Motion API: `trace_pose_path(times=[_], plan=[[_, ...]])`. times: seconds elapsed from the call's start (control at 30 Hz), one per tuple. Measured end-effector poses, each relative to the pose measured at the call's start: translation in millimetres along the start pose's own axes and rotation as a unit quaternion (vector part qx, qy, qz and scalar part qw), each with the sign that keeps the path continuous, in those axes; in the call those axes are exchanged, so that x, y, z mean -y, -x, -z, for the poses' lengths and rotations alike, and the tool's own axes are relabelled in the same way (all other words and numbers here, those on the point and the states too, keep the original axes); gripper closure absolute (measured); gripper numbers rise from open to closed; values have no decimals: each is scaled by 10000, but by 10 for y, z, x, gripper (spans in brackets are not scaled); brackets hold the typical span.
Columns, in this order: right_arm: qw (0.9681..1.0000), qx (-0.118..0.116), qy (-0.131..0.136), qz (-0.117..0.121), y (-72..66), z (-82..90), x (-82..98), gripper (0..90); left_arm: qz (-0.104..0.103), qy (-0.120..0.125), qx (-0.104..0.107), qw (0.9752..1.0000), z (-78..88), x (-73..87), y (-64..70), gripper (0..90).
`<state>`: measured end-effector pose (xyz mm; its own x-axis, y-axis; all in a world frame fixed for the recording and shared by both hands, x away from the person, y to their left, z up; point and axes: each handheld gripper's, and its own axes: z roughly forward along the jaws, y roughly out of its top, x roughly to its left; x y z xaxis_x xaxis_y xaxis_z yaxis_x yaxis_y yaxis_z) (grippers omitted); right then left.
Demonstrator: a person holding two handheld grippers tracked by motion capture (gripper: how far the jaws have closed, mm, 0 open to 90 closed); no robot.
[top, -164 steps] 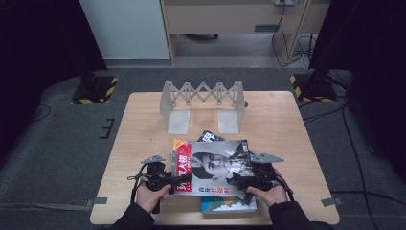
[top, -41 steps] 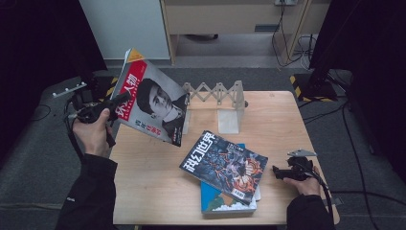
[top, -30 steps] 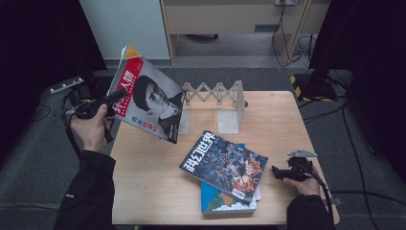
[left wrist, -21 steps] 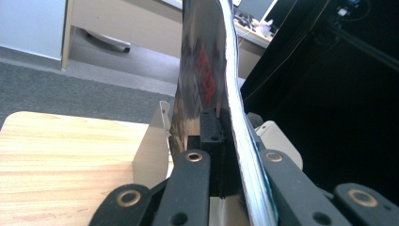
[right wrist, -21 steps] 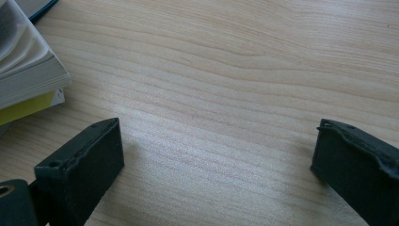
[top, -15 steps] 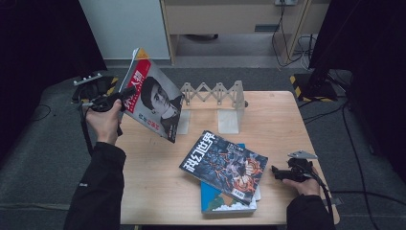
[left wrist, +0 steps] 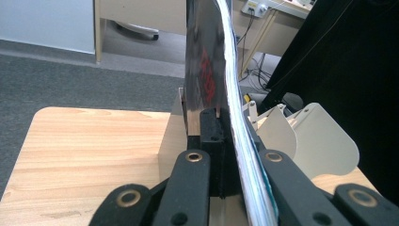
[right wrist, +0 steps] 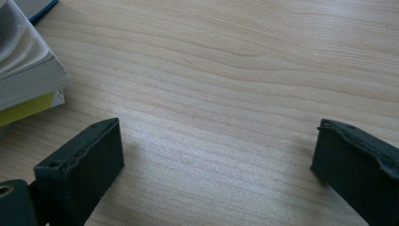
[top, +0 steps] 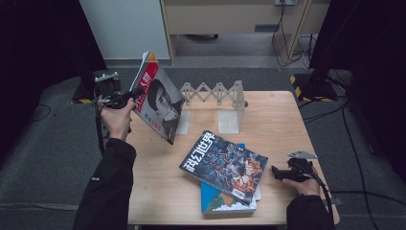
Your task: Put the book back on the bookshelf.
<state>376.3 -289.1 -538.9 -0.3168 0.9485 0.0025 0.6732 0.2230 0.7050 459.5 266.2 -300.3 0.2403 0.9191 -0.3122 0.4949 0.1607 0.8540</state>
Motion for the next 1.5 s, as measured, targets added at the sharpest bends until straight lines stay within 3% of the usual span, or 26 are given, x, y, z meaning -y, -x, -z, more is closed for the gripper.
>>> trace_pose_path(times=[0.23,0.47,0.73,1.1,1.3,1.5], plan=[[10000,6,-12,-22,-4,1,-3,26,-174,-132,-234,9995,-166,25,71,866],[10000,8,-19,-25,-4,0,-5,26,-112,-271,-334,9990,-296,81,53,866],[10000,11,-16,-36,-5,0,-5,27,-303,-485,-493,9971,-392,129,90,865],[10000,17,-12,-32,-6,-1,-5,27,-278,-457,-341,9980,-394,176,7,853],[10000,15,-7,-20,-6,-2,-5,26,-289,-500,-239,9980,-425,156,8,778],[10000,-2,-26,-37,-8,-1,-8,26,-421,-487,-490,9967,-438,145,78,860]])
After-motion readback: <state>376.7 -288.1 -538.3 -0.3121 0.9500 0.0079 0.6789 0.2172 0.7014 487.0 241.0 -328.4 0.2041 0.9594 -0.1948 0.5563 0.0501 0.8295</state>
